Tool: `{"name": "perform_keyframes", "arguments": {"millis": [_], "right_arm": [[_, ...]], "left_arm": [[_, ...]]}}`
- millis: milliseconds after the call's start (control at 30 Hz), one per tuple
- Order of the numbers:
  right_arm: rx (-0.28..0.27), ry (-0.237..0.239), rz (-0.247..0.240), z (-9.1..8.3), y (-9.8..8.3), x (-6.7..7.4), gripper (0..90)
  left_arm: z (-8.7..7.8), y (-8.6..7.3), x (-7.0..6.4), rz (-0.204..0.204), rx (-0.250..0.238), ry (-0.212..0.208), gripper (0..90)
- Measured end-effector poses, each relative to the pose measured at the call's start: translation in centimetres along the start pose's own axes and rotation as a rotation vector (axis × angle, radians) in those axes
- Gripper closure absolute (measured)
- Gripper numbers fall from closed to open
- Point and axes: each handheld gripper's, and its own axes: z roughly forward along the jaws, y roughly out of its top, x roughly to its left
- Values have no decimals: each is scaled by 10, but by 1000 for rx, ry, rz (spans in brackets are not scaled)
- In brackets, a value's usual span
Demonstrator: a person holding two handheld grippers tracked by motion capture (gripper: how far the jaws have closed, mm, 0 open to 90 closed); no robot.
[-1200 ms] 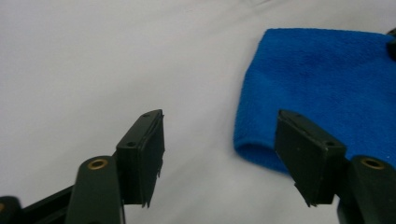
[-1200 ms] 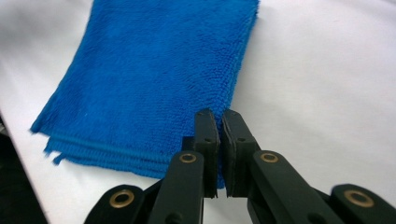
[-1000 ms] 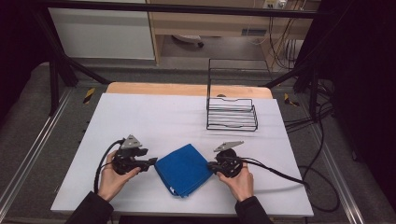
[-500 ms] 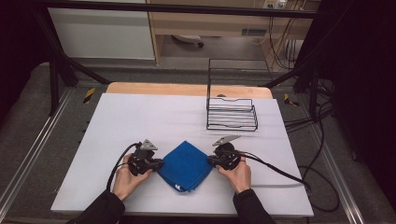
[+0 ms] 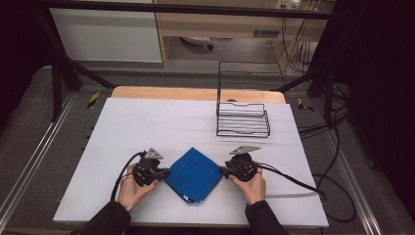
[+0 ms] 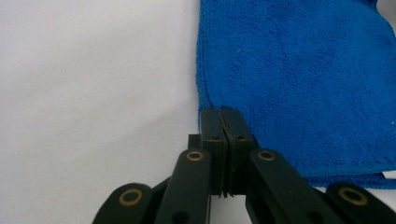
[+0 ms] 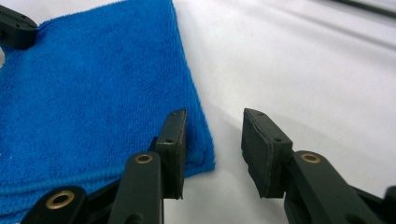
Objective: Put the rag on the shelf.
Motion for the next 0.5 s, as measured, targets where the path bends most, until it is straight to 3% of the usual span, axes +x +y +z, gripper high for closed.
{"name": "perform_keyframes", "arguments": {"millis": [200,233,333,500], "right_arm": [[-15,0,40,6,-7,6,674],[-5,21,79,6,-7,6,753],[-12,34,104,7,-8,9,851],[-20,55,98,2,5,1,867]], "left_arm": [[-1,-1,-2,0,-7,17,886],[-1,-2,-2,2,-4,17,886],[-3,-3,-3,-9,-6,16,886],[-10,-8,-7,-34,-17,4,885]]}}
